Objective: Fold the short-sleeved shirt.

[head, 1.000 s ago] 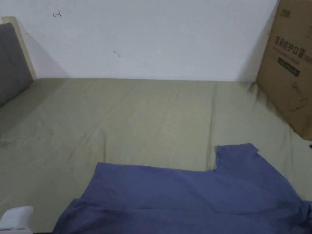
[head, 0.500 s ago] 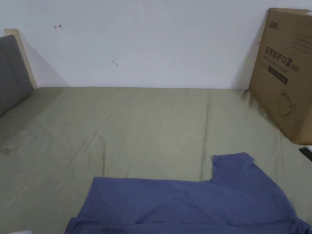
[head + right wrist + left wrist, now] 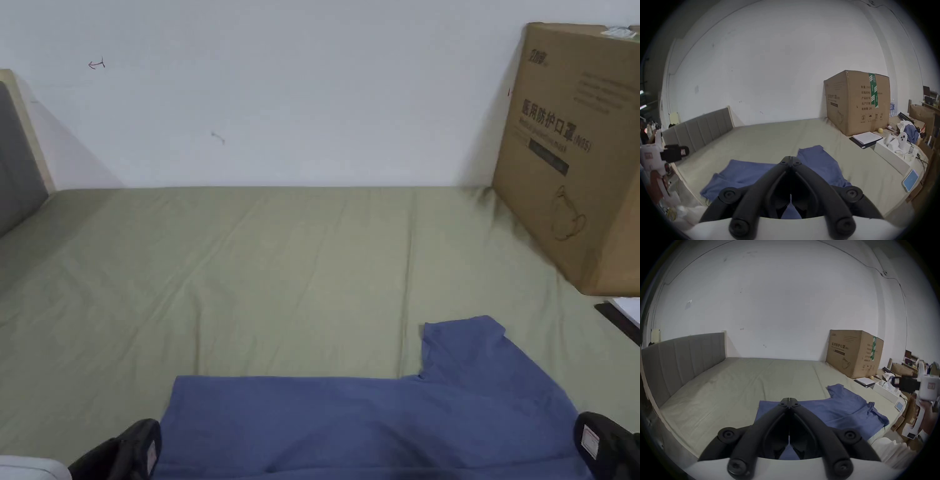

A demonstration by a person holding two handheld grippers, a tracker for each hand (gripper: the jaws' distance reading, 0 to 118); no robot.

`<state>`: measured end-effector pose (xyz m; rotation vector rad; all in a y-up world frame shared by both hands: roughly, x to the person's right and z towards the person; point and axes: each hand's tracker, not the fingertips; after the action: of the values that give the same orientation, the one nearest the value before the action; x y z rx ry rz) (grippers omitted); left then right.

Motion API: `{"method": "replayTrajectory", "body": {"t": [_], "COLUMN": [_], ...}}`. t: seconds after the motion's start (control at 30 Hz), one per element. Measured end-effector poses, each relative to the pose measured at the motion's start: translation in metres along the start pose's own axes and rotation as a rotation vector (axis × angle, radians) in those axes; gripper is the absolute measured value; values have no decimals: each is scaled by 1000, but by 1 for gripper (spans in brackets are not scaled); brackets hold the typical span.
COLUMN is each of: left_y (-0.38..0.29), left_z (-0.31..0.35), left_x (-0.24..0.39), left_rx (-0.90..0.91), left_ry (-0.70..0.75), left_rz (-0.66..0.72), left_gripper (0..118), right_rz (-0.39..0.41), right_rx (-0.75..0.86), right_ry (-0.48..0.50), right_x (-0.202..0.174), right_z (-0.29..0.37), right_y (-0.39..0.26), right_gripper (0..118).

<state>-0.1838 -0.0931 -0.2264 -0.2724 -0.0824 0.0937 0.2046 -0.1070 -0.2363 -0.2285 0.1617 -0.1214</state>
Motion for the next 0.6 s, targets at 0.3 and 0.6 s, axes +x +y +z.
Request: {"method": "replayTrajectory", "body": {"t": [0.3,0.6], "left_y": [66,-1], "left_z": [-150,-329], "left_x": [-89,-165], "left_rx": [-538,-790], "left_ry": [-109,-22], "left_rz": [175,227], "left_gripper": [0,113], "right_rz": [47,18], "right_rx": [-60,-222], "right_ry": [-5,-27], "right_x": [11,20], "right_z": [-21,-70], "right_y": [11,-15], "right_gripper": [0,0]}}
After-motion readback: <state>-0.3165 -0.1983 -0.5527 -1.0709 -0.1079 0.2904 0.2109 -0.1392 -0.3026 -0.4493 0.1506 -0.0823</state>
